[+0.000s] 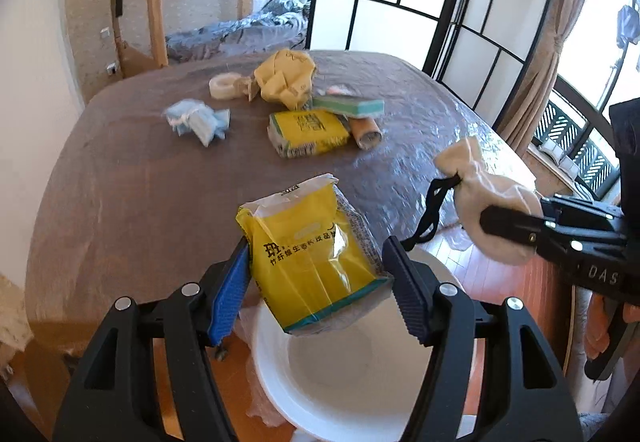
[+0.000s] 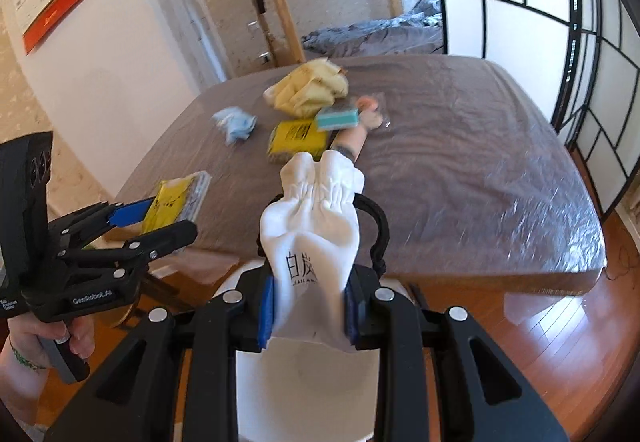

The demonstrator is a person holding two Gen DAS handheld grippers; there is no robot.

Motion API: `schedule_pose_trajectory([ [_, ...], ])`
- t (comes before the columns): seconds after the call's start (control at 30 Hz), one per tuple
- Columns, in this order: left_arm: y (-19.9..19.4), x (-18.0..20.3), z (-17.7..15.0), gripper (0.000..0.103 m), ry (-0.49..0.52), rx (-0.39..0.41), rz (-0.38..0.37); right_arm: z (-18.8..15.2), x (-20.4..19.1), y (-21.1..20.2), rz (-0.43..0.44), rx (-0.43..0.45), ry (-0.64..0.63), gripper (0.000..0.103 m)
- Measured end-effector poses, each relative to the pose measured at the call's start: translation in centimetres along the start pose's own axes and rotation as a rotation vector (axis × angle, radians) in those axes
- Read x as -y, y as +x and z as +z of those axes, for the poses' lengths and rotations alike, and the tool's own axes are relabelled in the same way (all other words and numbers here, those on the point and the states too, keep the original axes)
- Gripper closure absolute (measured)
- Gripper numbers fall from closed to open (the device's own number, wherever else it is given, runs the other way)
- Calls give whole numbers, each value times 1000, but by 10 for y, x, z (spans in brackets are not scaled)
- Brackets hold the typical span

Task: Collect trash
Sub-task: 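Carry the yellow pack and white pouch with both tools over the white bin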

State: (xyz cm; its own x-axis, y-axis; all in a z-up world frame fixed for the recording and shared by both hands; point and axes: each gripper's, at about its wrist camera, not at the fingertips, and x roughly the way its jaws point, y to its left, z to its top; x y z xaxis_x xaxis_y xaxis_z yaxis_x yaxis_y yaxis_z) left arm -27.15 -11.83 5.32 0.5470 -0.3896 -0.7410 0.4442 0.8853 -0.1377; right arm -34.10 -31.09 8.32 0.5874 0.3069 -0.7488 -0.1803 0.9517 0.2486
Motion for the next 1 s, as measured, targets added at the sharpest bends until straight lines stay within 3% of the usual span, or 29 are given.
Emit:
schedule_pose_trajectory([
  [0.23, -4, 21, -32, 37, -14, -43, 14, -31, -4, -7, 49, -59, -28, 76],
  [0.5, 10, 31, -60, 37, -28, -96, 38, -53, -2, 6, 42, -115, -41, 76],
  [1.0, 37, 28, -77, 37, -22, -159, 62, -71, 7, 42, -11, -179, -22, 76],
])
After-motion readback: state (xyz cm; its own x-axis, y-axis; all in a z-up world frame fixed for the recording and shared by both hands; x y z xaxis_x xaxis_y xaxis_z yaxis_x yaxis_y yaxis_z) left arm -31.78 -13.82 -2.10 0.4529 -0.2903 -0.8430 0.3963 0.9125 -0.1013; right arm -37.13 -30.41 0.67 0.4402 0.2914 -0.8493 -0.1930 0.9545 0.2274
